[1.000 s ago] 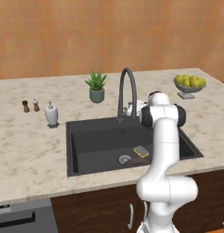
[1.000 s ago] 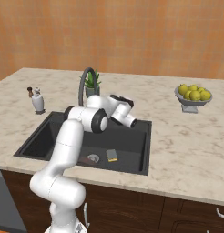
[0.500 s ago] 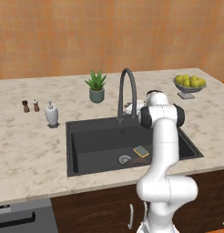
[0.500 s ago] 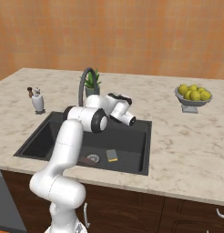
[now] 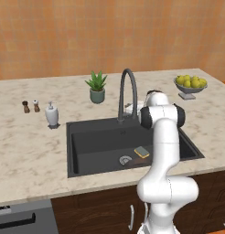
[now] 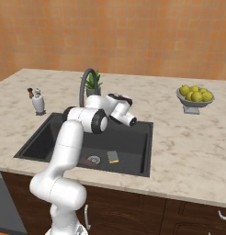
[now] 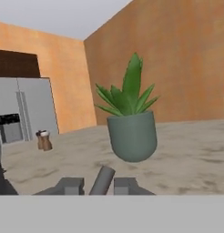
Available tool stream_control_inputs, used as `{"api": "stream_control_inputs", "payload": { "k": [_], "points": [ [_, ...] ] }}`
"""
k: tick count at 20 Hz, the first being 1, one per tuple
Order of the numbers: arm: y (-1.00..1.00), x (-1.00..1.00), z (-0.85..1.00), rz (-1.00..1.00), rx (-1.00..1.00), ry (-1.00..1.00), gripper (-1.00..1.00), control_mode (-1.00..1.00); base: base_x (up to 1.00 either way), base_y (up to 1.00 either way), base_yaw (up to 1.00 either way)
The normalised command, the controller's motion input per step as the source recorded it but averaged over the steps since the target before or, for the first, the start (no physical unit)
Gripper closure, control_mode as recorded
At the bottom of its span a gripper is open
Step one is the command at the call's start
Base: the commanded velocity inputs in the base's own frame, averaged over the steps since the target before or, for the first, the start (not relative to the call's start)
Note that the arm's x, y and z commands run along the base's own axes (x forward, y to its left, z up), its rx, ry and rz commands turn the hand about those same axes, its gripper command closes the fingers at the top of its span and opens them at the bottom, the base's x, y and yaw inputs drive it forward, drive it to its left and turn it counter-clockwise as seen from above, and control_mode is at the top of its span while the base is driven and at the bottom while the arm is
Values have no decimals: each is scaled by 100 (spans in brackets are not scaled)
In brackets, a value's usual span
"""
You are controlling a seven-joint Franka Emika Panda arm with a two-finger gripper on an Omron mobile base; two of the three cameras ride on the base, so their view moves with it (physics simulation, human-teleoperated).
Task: Pick the pan and sponge and place them into the sink. Then turn on the water.
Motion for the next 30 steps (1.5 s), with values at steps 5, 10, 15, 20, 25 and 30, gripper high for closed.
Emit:
{"api": "stream_control_inputs", "payload": {
  "k": [5,10,15,20,25,30],
  "points": [
    [-37,61,-50,-14,-2,0,100,-100,0,0,0],
    [-47,66,-70,-17,-8,0,100,-100,0,0,0],
    [-63,68,-84,-29,-14,1,100,-100,0,0,0],
    [-85,38,-90,-56,-19,1,100,-100,0,0,0],
    [-50,-3,-86,-72,-32,-4,100,-100,0,0,0],
    [0,-40,-100,-70,-72,-19,100,-100,0,0,0]
  ]
}}
